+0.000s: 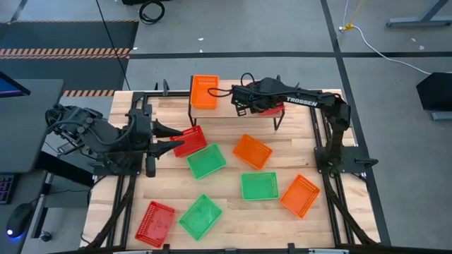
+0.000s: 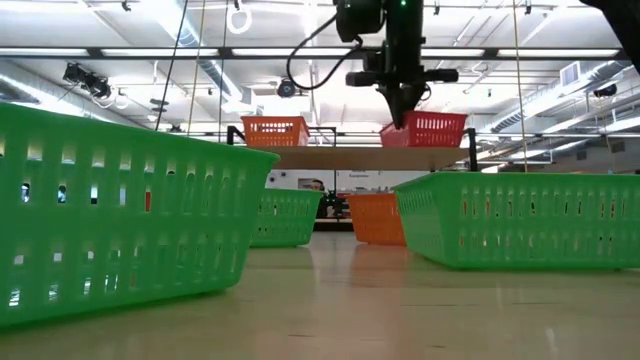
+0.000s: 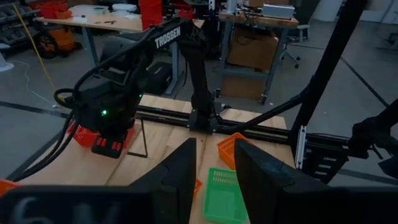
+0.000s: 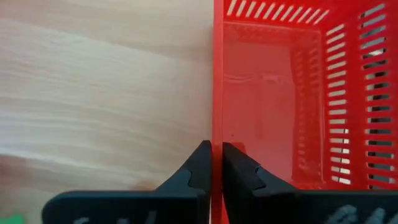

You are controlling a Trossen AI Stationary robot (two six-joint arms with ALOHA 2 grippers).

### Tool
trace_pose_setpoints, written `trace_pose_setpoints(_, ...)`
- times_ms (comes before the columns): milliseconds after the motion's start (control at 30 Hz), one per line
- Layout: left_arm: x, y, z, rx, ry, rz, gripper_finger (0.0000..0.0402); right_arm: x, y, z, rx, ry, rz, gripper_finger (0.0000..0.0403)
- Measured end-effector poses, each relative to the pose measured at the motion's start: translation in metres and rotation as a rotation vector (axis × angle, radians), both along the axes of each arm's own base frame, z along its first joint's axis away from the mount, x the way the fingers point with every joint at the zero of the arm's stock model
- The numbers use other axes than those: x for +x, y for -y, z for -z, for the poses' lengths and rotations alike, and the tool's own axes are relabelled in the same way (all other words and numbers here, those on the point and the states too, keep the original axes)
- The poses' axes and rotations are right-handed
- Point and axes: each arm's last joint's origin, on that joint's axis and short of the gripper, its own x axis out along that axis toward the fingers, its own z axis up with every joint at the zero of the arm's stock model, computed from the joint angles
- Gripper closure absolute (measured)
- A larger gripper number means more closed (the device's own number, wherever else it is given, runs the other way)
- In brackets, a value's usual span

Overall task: Stack baskets on shelf by color
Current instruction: Put the bottom right red bin on the shelf

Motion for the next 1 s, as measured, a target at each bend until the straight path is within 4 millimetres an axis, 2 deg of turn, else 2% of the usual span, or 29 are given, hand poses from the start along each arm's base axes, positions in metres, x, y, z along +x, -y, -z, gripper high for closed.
trace_pose_setpoints(467, 0.000, -0.001, 0.000, 0.012, 0.007, -0.045, 0.0285, -0.002, 0.023, -0.001, -0.002, 0.063, 0.040, 0.0360)
trace_pose_setpoints(733, 0.000, -0.001, 0.000, 0.012, 0.007, -0.044, 0.0285, -0.004, 0.027, -0.001, 0.005, 0.065, 0.060, 0.0360)
trace_pose_setpoints(1000, 0.000, -0.001, 0.000, 0.012, 0.007, -0.044, 0.0285, -0.005, 0.029, 0.000, 0.025, 0.129, 0.183, 0.0347)
